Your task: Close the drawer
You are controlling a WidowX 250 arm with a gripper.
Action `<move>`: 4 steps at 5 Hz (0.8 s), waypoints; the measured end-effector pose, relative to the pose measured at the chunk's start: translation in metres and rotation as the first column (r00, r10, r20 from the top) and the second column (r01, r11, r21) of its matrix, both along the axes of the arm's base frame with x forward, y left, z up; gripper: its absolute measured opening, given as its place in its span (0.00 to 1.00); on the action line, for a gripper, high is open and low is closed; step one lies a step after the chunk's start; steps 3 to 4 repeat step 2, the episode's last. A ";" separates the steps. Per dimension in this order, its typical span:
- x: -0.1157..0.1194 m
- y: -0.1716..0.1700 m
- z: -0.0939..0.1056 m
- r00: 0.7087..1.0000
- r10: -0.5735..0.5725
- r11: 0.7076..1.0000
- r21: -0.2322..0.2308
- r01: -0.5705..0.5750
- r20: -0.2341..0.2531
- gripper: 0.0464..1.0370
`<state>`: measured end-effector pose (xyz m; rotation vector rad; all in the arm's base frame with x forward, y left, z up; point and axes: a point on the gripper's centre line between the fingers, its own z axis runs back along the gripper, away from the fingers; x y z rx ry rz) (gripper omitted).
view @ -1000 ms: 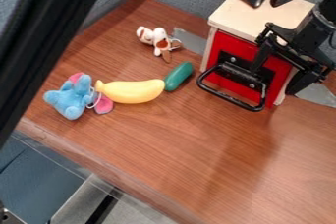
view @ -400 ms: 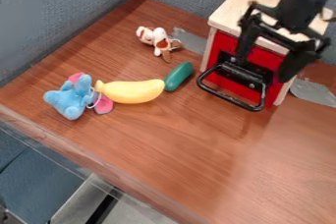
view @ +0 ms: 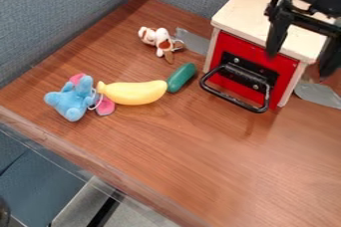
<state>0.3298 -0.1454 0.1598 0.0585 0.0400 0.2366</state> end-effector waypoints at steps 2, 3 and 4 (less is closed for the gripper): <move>-0.032 0.017 0.019 0.999 -0.034 0.999 0.029 0.036 -0.039 0.96; -0.032 0.017 0.019 0.999 -0.034 0.999 0.029 0.036 -0.039 0.96; -0.032 0.017 0.019 0.999 -0.034 0.999 0.029 0.036 -0.039 0.96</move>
